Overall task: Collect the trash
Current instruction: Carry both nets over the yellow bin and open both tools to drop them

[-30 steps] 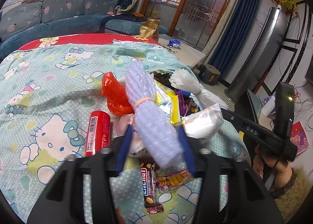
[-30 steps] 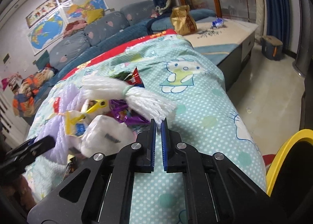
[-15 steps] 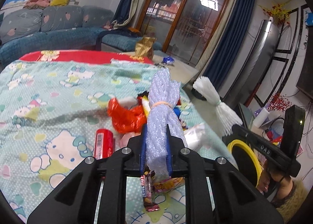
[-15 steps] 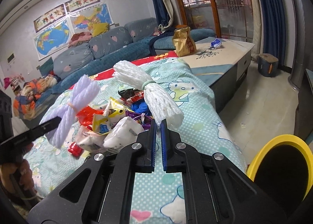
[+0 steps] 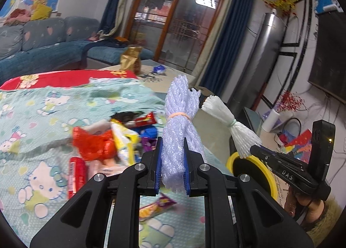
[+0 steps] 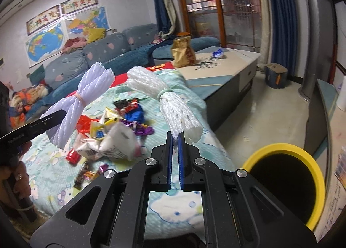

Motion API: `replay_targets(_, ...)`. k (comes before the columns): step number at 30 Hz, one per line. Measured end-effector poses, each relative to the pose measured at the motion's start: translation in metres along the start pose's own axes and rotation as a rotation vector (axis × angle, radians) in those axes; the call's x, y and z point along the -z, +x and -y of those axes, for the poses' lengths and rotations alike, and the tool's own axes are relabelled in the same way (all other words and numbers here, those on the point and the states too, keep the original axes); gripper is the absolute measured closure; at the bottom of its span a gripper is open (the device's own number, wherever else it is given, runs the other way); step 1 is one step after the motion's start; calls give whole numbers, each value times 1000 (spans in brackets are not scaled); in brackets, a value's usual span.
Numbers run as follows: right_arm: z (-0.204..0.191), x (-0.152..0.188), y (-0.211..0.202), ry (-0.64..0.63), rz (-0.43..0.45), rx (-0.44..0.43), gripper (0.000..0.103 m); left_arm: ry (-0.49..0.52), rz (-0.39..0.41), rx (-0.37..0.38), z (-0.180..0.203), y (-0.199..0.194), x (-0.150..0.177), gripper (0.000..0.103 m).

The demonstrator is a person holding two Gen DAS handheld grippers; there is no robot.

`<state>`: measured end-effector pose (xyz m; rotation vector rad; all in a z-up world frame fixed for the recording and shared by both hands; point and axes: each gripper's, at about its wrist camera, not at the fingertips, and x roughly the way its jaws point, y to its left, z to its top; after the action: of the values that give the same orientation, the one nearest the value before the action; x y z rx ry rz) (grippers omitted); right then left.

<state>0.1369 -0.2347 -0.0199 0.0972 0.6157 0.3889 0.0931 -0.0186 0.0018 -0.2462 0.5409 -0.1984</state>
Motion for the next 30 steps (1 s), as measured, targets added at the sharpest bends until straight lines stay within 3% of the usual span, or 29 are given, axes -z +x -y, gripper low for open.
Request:
replay_targets(16,49,22,-45,88,-4,191,100,104,-60,114,60,37,6,87)
replay_targets(30,105,54,-60,222,-95,344,100,200,-139,210,116,75,22,87)
